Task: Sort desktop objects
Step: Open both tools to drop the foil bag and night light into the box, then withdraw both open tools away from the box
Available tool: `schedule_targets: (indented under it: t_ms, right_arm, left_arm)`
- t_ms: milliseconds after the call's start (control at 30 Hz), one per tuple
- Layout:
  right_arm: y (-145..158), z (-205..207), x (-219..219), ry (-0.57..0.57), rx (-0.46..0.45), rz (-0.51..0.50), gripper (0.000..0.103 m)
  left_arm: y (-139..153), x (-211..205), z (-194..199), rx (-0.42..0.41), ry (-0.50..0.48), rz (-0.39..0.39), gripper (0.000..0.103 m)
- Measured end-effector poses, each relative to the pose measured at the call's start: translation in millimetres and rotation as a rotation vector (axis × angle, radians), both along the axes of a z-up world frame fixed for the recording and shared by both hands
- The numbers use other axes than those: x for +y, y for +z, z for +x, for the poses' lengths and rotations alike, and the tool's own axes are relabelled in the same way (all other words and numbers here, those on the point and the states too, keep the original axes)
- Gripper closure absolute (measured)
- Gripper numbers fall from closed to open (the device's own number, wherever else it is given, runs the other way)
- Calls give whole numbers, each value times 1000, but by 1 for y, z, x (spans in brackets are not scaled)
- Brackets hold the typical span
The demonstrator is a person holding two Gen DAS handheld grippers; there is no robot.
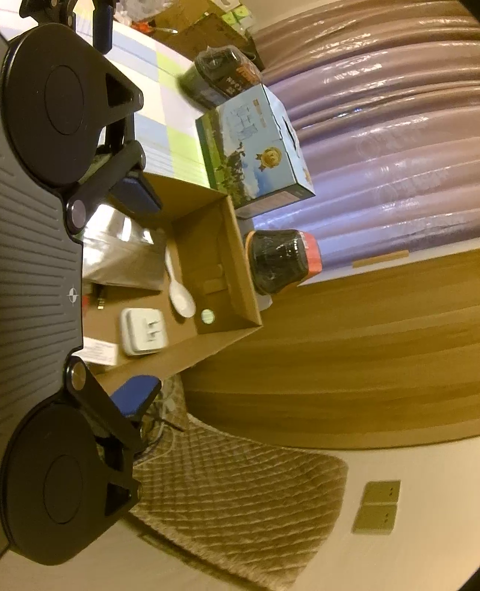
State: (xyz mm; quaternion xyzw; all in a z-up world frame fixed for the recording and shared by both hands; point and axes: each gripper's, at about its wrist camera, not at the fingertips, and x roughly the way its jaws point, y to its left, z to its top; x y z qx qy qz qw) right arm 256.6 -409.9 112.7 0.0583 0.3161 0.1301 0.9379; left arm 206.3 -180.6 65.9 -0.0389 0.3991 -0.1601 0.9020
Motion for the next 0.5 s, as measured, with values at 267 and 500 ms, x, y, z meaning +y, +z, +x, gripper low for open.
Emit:
schedule_targets:
  t_ms: [267,500]
  right_arm:
    - [8,-76,-19,-7,24,-17,2]
    - [16,-136,-29,2,47,-68,2]
  left_arm:
    - [8,-5,-69,-43,64,-7,1]
    - [7,-22,-125,-21,86,-34,1]
